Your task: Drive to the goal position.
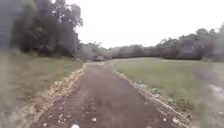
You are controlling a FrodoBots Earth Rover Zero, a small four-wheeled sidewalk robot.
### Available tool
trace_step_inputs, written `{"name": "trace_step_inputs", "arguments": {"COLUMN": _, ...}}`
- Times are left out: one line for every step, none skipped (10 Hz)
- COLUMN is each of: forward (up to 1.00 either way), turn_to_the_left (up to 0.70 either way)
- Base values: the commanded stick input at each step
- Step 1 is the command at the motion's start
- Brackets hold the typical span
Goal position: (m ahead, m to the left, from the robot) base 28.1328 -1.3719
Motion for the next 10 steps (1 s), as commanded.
{"name": "trace_step_inputs", "arguments": {"forward": 1.00, "turn_to_the_left": 0.40}}
{"name": "trace_step_inputs", "arguments": {"forward": 1.00, "turn_to_the_left": 0.40}}
{"name": "trace_step_inputs", "arguments": {"forward": 1.00, "turn_to_the_left": 0.06}}
{"name": "trace_step_inputs", "arguments": {"forward": 1.00, "turn_to_the_left": 0.00}}
{"name": "trace_step_inputs", "arguments": {"forward": 1.00, "turn_to_the_left": 0.00}}
{"name": "trace_step_inputs", "arguments": {"forward": 1.00, "turn_to_the_left": 0.00}}
{"name": "trace_step_inputs", "arguments": {"forward": 1.00, "turn_to_the_left": 0.00}}
{"name": "trace_step_inputs", "arguments": {"forward": 1.00, "turn_to_the_left": 0.00}}
{"name": "trace_step_inputs", "arguments": {"forward": 1.00, "turn_to_the_left": 0.00}}
{"name": "trace_step_inputs", "arguments": {"forward": 1.00, "turn_to_the_left": 0.00}}
